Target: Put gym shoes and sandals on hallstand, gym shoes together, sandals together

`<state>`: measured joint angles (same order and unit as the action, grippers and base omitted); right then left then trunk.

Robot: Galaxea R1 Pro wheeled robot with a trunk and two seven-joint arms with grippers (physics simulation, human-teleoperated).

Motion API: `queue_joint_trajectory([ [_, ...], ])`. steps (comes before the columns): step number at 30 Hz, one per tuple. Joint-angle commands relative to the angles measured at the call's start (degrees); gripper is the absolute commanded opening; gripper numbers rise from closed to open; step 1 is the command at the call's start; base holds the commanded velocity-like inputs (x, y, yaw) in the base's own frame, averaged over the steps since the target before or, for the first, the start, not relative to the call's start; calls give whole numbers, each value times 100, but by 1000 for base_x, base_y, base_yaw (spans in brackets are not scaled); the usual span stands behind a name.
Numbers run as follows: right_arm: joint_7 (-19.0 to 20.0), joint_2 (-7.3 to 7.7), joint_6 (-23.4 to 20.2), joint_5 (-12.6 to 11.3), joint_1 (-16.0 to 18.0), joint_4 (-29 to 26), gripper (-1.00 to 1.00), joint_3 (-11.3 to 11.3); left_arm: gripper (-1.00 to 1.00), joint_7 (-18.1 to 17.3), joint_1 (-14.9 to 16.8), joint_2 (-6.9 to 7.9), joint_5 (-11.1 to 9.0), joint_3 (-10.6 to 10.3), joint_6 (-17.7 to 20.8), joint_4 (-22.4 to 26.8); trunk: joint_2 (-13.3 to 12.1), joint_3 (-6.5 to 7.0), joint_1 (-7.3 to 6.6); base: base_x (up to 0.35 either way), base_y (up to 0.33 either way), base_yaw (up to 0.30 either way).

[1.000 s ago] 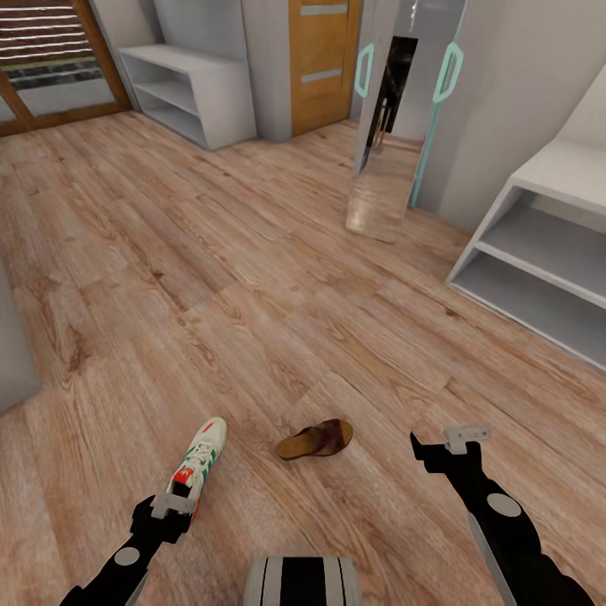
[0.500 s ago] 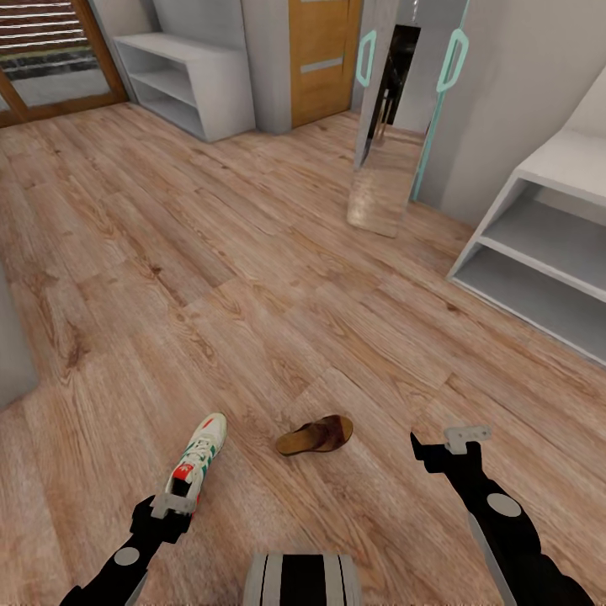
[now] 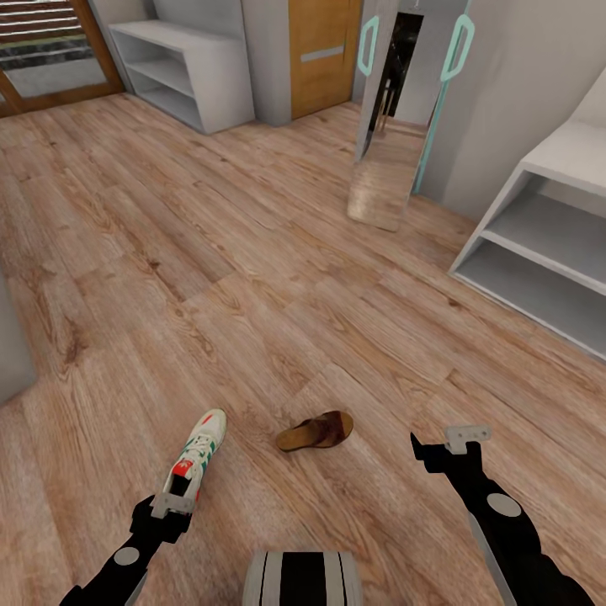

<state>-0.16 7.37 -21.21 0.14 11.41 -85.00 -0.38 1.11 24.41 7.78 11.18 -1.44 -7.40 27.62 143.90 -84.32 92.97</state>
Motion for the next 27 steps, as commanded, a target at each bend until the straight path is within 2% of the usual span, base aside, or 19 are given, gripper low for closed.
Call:
queue_joint_trajectory([
  [1,-2,1,-32,2,1,-8,100,1,100,12,2,3,34,-14,-16,-3,1,-4,-1,0,0,0],
  [4,-2,1,-32,-3,1,-8,100,3,100,15,2,4,34,-14,-16,-2,1,-6,-1,0,0,0],
  [8,-2,1,-32,1,1,-8,100,2,100,18,2,4,34,-14,-16,-2,7,-95,9,0,0,0],
  [27,-2,1,-32,-5,1,-8,100,3,100,20,2,4,30,-14,-24,-2,7,-152,9,0,0,0],
])
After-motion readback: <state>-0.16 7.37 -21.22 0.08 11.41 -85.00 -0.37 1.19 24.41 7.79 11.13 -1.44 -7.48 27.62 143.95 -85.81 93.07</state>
